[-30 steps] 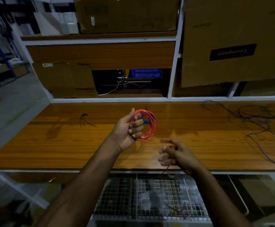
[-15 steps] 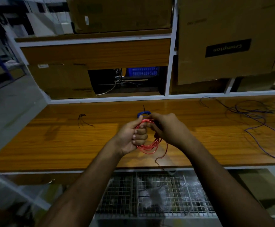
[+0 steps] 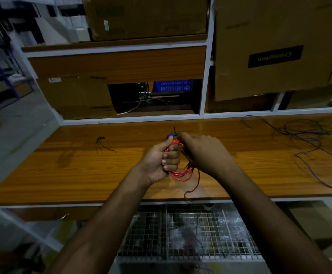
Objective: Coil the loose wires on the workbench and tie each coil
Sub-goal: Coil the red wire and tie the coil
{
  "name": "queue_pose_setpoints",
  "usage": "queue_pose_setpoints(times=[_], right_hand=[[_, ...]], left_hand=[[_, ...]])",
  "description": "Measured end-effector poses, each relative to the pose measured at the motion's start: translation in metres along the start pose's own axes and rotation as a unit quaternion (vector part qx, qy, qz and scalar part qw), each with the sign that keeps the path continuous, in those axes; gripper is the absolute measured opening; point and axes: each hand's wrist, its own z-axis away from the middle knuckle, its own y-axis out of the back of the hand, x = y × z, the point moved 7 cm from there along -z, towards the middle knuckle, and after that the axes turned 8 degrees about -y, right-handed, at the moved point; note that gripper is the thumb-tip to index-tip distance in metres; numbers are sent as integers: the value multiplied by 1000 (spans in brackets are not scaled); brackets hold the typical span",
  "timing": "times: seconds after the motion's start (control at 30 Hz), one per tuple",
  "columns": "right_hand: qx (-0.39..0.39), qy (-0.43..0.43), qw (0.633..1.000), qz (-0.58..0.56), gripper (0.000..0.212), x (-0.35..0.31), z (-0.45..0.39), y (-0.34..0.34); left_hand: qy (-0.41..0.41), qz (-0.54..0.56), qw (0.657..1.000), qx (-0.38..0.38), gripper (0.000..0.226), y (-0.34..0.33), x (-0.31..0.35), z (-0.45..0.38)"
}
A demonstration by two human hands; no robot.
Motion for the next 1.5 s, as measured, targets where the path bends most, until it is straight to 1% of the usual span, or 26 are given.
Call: queue_pose_setpoints(times=[0.07, 0.1, 0.17, 0.2, 0.27, 0.37, 0.4, 0.43, 0.53, 0.6, 0.67, 0.77, 0.9, 0.97, 1.03, 1.07, 1.1, 1.13, 1.17, 1.23, 1.27, 1.3, 1.33, 1.37, 1.43, 1.5], right_hand=[[-20, -1, 999, 27, 21, 3, -1, -2], [-32, -10, 999, 6, 18, 6, -2, -3], [-72, -45, 990, -112, 11, 15, -3, -8], [-105, -68, 974, -190, 9, 20, -3, -14], [-197, -110, 918, -328, 15, 27, 3, -29], [-327, -144, 788, -501, 20, 35, 24, -50], [-336, -140, 762, -535, 20, 39, 30, -53], [-322, -134, 755, -555, 19, 44, 32, -54], [-195, -160, 774, -581, 17, 63, 28, -50], [-118, -201, 777, -585, 19, 72, 24, -45], [-67, -242, 772, -584, 20, 78, 20, -43], [-11, -297, 771, -563, 22, 86, 22, -41], [0, -319, 757, -570, 24, 89, 32, -49], [-16, -311, 765, -563, 30, 90, 37, -54], [-101, -287, 782, -543, 39, 88, 45, -70], [-173, -269, 772, -549, 40, 85, 53, -83], [-245, -249, 738, -577, 40, 82, 64, -100], [-298, -236, 685, -622, 37, 79, 75, -116], [-324, -237, 626, -669, 32, 79, 86, -128], [-324, -256, 522, -746, 33, 82, 101, -148], [-312, -268, 489, -769, 38, 81, 104, -153], [-291, -286, 481, -776, 37, 78, 106, -155], [-268, -306, 504, -762, 27, 75, 105, -157], [-246, -327, 553, -726, 17, 69, 105, -155], [-208, -366, 669, -613, 11, 54, 103, -147], [-193, -368, 754, -509, 8, 31, 101, -128]], left_hand=[[5, -13, 1000, -6, 38, -1, -1, 2], [9, -21, 1000, -9, 38, -1, -2, 3], [18, -35, 999, -15, 38, -1, -6, 5], [24, -38, 999, -19, 39, 0, -9, 6], [35, -27, 999, -24, 39, 2, -14, 6], [33, 25, 999, -15, 41, 9, -12, 7], [30, 36, 999, -11, 41, 11, -10, 8], [27, 40, 999, -6, 41, 13, -8, 8], [44, 40, 998, -12, 40, 15, -11, 10], [75, 46, 995, -49, 40, 10, -20, 10], [94, 54, 991, -81, 38, 4, -27, 10], [89, 57, 991, -85, 38, 1, -29, 9], [66, 51, 995, -52, 39, 8, -20, 8], [51, 54, 996, -45, 39, 9, -14, 9], [21, 74, 996, -36, 39, 9, -3, 9], [2, 85, 996, -24, 40, 11, 3, 9], [-17, 95, 995, -11, 41, 14, 10, 8], [-35, 107, 994, 1, 42, 18, 16, 7], [-50, 119, 992, 8, 42, 21, 22, 7], [-75, 133, 988, 15, 41, 26, 30, 6], [-82, 133, 988, 17, 40, 28, 31, 6], [-86, 131, 988, 17, 40, 28, 31, 5], [-89, 129, 988, 14, 41, 28, 31, 4], [-92, 127, 987, 12, 42, 27, 30, 2], [-98, 119, 988, 19, 46, 26, 28, -3], [-103, 105, 988, 38, 49, 27, 26, -6]])
